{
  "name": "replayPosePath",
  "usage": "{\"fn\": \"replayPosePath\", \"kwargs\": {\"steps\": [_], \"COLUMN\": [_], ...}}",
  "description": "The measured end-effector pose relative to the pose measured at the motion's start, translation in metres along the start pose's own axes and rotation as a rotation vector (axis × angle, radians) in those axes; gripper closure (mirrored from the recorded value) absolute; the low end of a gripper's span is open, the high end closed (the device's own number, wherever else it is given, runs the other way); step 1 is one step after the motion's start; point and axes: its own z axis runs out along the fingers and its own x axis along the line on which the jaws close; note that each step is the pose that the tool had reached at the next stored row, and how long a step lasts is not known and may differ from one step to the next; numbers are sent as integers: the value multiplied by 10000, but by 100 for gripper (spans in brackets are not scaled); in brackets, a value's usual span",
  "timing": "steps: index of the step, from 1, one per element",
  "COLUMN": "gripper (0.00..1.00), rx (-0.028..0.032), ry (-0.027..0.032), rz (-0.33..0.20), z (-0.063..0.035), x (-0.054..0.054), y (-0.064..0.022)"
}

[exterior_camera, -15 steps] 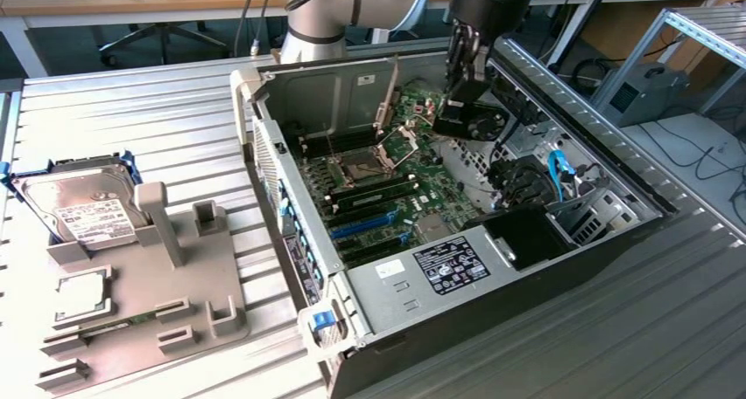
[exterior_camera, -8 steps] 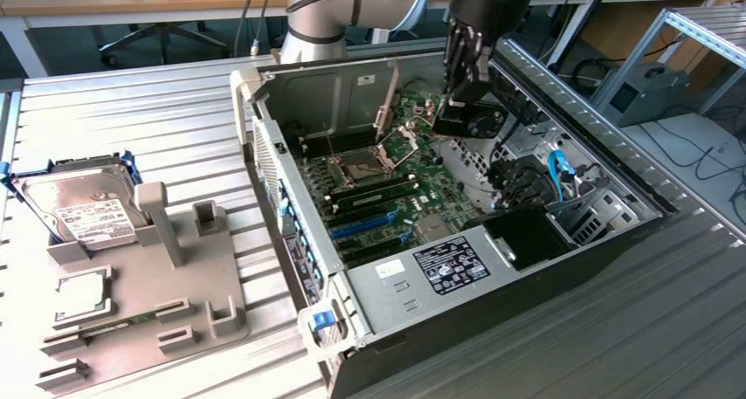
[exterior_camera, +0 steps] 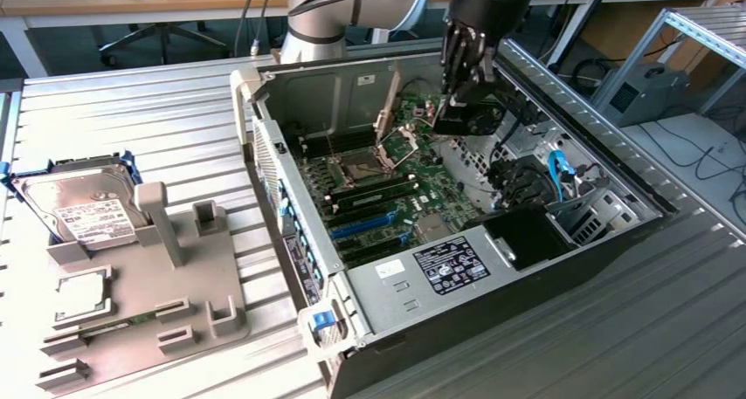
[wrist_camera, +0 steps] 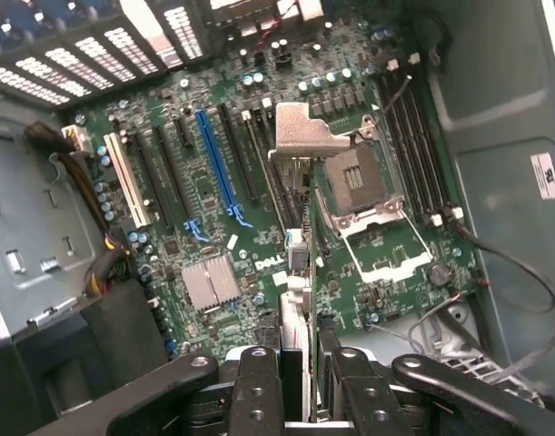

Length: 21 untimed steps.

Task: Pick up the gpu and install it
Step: 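Insert the gpu into the slot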

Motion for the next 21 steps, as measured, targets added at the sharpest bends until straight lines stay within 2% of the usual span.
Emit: {"fn": "replayPosePath", "kwargs": {"steps": [11, 13, 21], "gripper": [73, 73, 73], "rx": [-26, -34, -50], "ry": [-10, -13, -19], "rz": [-1308, -1682, -2509], "z": [2, 2, 3], "x": [0, 0, 0], "y": [0, 0, 0]}}
